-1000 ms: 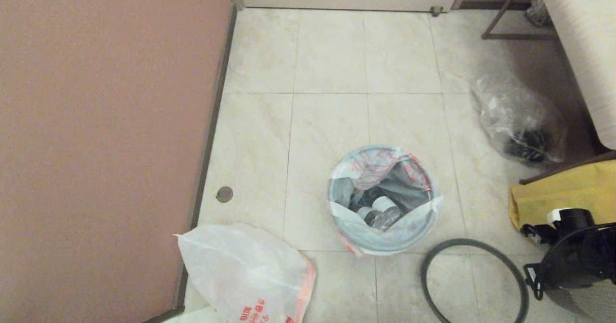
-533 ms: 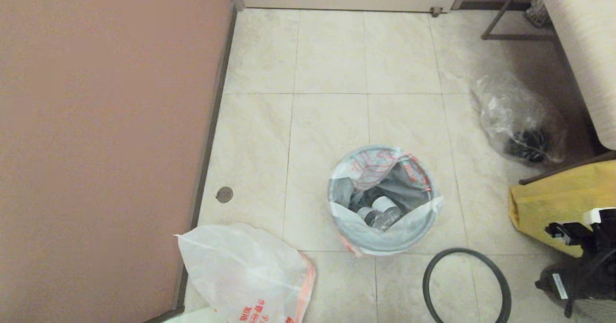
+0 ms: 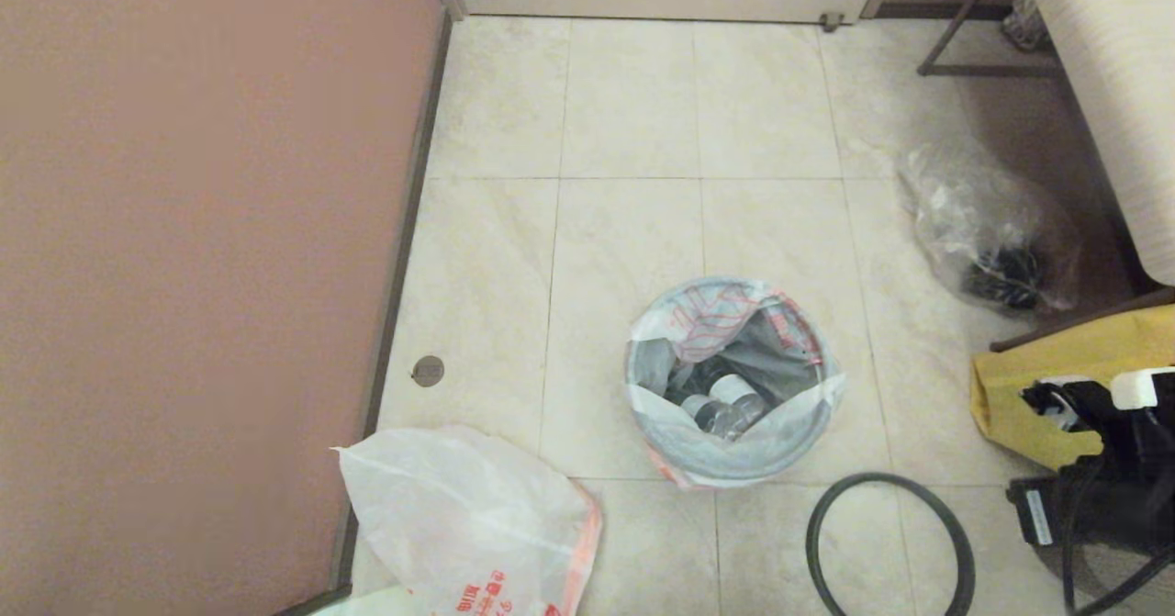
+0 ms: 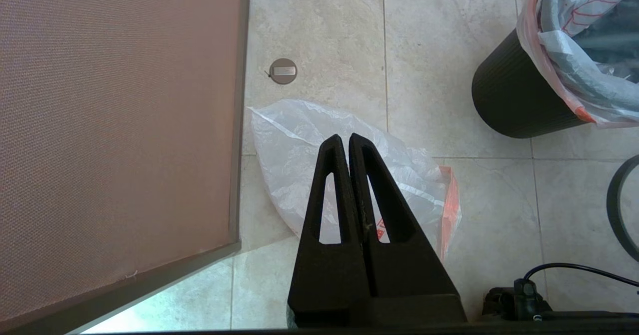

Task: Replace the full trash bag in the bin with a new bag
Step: Place the trash bag on the floor

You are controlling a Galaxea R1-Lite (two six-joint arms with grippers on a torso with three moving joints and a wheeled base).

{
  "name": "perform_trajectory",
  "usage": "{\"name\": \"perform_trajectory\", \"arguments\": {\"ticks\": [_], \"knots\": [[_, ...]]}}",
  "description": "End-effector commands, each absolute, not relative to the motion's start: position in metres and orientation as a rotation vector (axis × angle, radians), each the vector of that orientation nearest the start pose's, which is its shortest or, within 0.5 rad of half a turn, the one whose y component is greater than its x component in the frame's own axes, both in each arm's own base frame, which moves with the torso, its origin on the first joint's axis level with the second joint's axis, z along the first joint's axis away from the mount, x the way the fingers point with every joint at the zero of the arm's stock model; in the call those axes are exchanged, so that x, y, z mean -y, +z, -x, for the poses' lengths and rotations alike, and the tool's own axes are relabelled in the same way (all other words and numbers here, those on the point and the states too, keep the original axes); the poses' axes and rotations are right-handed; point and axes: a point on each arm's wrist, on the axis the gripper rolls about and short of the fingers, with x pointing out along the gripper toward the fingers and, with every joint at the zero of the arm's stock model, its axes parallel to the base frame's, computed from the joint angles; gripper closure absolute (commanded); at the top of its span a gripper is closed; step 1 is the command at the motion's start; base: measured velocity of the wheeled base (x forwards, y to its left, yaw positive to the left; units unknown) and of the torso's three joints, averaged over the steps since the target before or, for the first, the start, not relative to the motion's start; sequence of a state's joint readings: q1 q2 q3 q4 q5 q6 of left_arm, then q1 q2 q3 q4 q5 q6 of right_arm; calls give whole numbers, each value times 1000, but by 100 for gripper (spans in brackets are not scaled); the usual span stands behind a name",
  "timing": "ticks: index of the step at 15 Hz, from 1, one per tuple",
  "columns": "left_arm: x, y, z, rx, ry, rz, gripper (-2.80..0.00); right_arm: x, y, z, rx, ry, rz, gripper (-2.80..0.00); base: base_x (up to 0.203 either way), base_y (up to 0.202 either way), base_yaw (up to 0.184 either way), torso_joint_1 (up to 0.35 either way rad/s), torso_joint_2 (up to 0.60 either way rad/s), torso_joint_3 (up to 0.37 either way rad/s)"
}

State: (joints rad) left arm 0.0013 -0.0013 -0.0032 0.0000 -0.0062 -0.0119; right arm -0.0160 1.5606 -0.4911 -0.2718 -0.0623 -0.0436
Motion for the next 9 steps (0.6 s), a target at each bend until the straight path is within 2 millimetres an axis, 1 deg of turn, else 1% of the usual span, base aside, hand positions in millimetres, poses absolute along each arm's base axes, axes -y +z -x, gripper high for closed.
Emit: {"name": "perform_trajectory", "arguments": {"ticks": [1, 3, 4, 5, 6, 9], "knots": [[0, 76, 23, 3, -5, 12, 0, -18, 129, -229, -751, 4, 14, 0, 0, 0, 0, 0, 0, 0], [0, 76, 23, 3, -5, 12, 0, -41, 146, -238, -708, 60, -62, 0, 0, 0, 0, 0, 0, 0], [0, 76, 23, 3, -5, 12, 0, -48, 149, -247, -701, 71, -83, 0, 0, 0, 0, 0, 0, 0], [0, 76, 23, 3, -5, 12, 0, -54, 148, -260, -704, 76, -96, 0, 0, 0, 0, 0, 0, 0], [0, 76, 23, 3, -5, 12, 0, -59, 147, -277, -704, 75, -106, 0, 0, 0, 0, 0, 0, 0], [0, 76, 23, 3, -4, 12, 0, -64, 140, -317, -701, 65, -128, 0, 0, 0, 0, 0, 0, 0]]}}
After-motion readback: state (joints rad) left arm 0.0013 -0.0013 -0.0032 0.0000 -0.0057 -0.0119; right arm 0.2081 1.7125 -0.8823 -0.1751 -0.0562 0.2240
